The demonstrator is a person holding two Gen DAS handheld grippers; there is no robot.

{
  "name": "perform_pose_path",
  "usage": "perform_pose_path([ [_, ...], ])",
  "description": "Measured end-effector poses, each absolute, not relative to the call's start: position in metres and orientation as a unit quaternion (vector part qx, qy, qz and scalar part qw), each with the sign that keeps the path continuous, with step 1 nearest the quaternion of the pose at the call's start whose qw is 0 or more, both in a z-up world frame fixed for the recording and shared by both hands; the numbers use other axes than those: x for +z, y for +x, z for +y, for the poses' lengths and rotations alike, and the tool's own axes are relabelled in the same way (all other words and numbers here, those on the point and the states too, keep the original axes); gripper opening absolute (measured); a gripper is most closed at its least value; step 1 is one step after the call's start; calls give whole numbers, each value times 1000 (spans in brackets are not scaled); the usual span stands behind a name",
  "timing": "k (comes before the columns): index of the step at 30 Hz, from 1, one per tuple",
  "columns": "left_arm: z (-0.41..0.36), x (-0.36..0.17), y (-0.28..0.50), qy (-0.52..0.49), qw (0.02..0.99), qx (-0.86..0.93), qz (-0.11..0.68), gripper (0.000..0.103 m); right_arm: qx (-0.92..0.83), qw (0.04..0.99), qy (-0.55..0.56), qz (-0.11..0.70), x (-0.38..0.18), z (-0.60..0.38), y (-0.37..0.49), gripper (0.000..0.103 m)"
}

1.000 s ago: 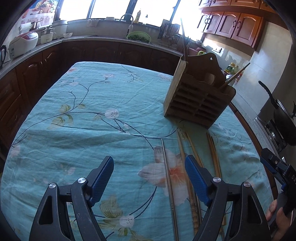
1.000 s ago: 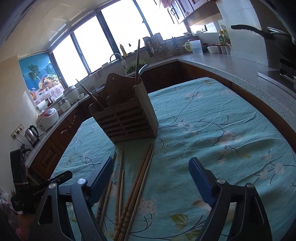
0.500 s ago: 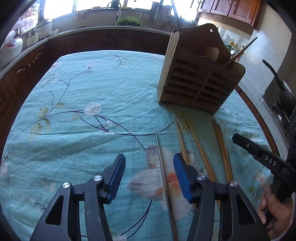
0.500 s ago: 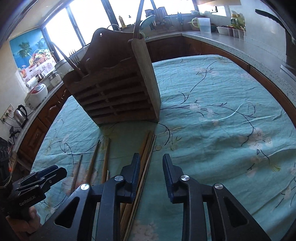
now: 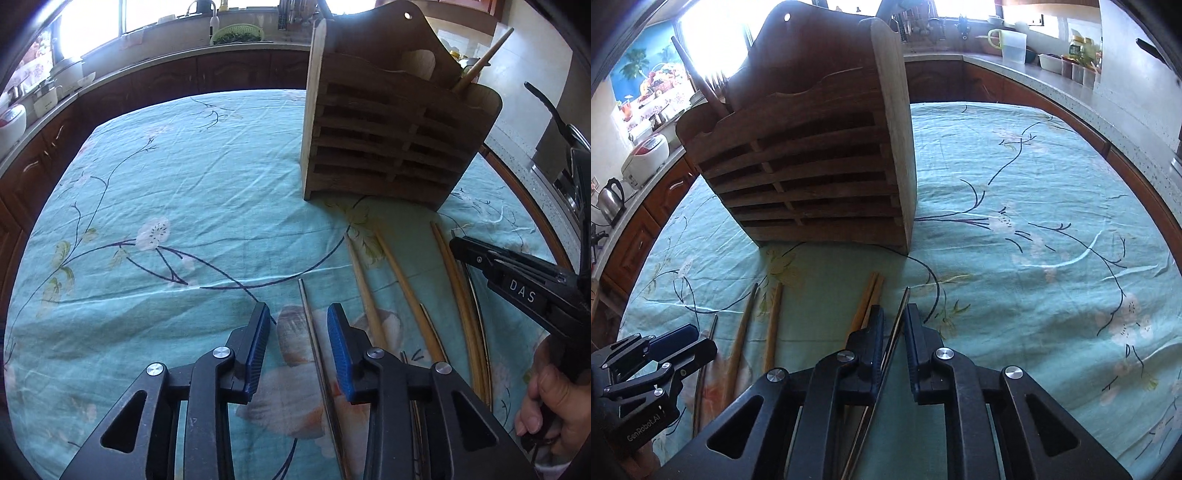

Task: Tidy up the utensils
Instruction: 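Grasp another wooden chopstick with the left tool while the right tool grasps one too, then lift the chopstick toward the holder with the right tool while the left tool carries its chopstick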

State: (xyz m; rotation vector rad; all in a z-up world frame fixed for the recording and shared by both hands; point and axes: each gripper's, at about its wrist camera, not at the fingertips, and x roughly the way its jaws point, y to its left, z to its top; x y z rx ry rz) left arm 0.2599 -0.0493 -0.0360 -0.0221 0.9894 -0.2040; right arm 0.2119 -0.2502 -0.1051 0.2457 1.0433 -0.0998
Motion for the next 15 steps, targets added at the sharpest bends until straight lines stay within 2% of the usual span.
perform_pose_path([
  [3, -57, -38, 262, 12, 878, -95, 468, 21, -48, 861, 113, 493, -107, -248, 214, 13],
  [6, -58, -40, 263, 10, 880, -102, 463, 6, -49, 862, 109, 492, -107, -247, 213, 11],
  [10, -49, -40, 265, -17, 875, -120, 469, 2, -44, 861, 137, 488, -104, -251, 204, 5],
  [15, -25, -29, 255, -68, 875, -137, 460, 2, -31, 868, 177, 463, -82, -260, 182, 4],
])
